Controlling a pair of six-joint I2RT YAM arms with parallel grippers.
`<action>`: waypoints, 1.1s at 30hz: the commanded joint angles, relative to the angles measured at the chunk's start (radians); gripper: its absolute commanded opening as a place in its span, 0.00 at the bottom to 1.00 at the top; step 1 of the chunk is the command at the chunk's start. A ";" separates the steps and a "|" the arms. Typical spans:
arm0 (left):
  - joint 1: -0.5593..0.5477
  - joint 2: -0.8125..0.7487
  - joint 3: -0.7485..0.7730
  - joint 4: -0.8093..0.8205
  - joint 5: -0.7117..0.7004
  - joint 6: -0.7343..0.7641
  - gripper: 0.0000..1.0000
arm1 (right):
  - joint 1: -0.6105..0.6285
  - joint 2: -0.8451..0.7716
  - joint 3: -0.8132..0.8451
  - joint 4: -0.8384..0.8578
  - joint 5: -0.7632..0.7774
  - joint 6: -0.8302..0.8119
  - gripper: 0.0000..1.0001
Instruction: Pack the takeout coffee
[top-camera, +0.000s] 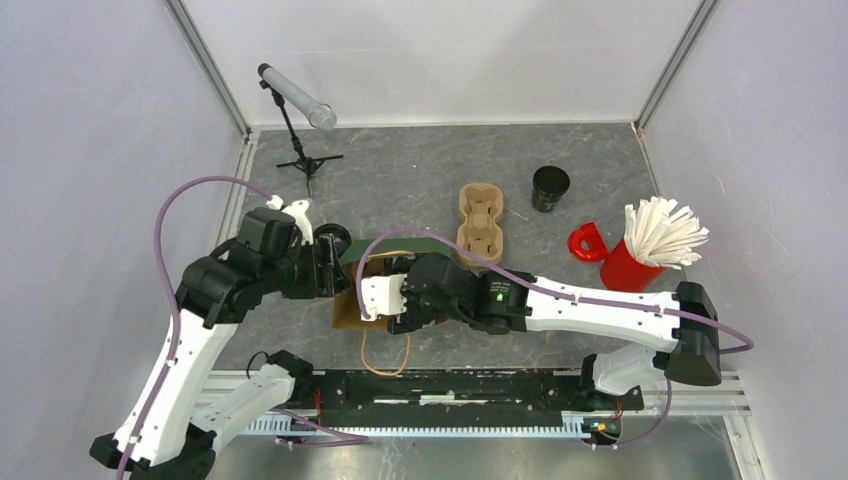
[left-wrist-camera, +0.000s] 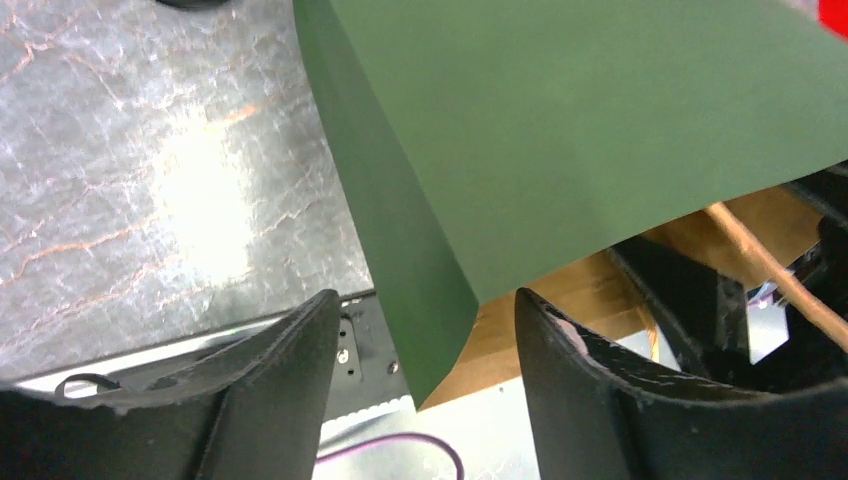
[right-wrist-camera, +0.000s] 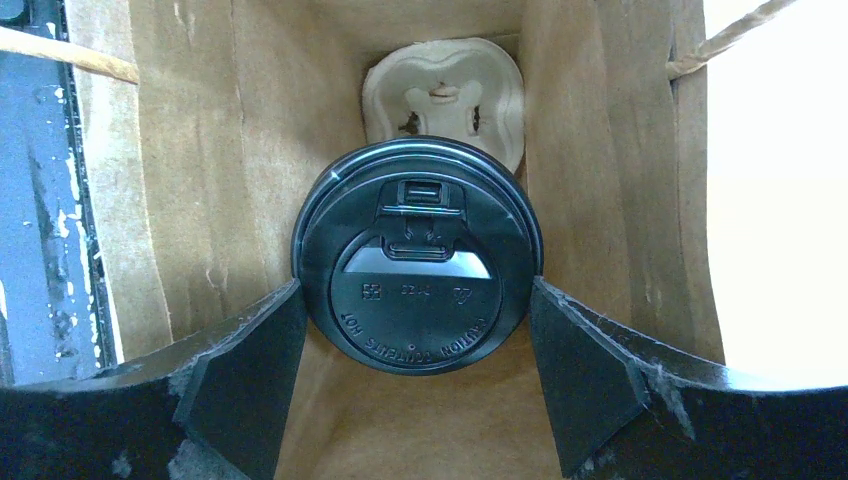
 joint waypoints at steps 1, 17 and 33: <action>-0.001 -0.025 0.028 -0.085 0.043 -0.034 0.73 | 0.007 -0.014 0.016 0.031 0.047 0.024 0.84; -0.001 -0.051 -0.094 0.025 0.011 -0.062 0.67 | 0.009 0.006 0.031 0.061 0.054 0.001 0.84; -0.001 -0.114 -0.168 0.121 0.122 0.000 0.02 | 0.014 0.164 0.149 0.069 -0.021 -0.165 0.84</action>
